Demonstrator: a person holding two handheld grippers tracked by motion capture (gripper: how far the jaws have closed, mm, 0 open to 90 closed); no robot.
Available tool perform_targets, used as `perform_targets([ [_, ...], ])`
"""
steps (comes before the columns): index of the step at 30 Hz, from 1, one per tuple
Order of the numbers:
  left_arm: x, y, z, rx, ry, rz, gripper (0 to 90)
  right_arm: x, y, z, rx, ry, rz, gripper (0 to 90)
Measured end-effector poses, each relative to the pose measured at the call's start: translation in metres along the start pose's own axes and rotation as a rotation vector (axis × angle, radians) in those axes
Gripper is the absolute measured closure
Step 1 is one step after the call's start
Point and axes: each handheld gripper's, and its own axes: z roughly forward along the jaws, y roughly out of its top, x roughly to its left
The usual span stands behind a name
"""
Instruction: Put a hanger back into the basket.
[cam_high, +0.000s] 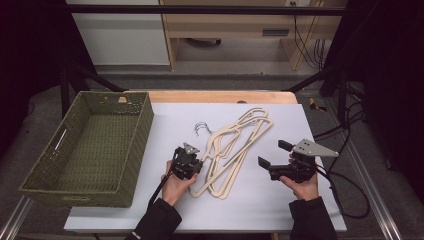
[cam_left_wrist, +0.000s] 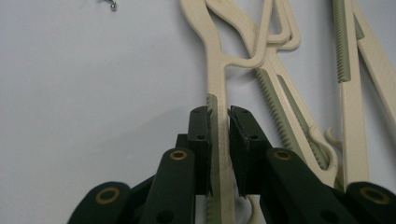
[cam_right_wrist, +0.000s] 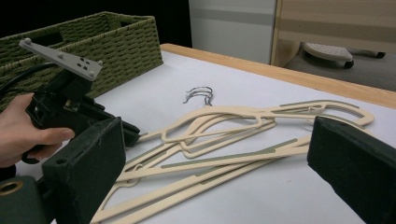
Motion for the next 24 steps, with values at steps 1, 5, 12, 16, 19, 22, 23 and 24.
perform_targets([
  [1,0.0,0.0,0.0,0.004,0.007,0.021,77.4,0.0,0.0,0.0,0.001,-0.002,0.002,4.8],
  [5,-0.001,-0.001,0.002,0.022,0.005,0.039,65.2,0.0,0.0,0.0,-0.001,0.002,0.0,4.8],
  [12,-0.005,-0.001,0.003,0.031,0.043,0.049,74.5,0.001,0.0,0.002,-0.001,0.002,0.004,5.1],
  [16,-0.005,0.001,0.003,0.045,0.048,0.048,79.2,0.003,0.001,0.01,0.016,0.011,-0.007,5.3],
  [19,-0.005,0.001,0.001,0.026,0.055,0.058,79.4,0.008,0.003,0.023,0.044,0.026,-0.016,5.4],
  [22,-0.006,0.0,-0.009,-0.023,0.065,0.08,79.5,0.013,0.007,0.039,0.066,0.043,-0.033,5.8],
  [23,-0.007,0.001,-0.012,-0.033,0.067,0.086,79.6,0.015,0.009,0.048,0.073,0.051,-0.038,6.1],
  [24,-0.008,0.001,-0.016,-0.052,0.071,0.091,79.6,0.016,0.01,0.052,0.078,0.056,-0.041,6.3],
])
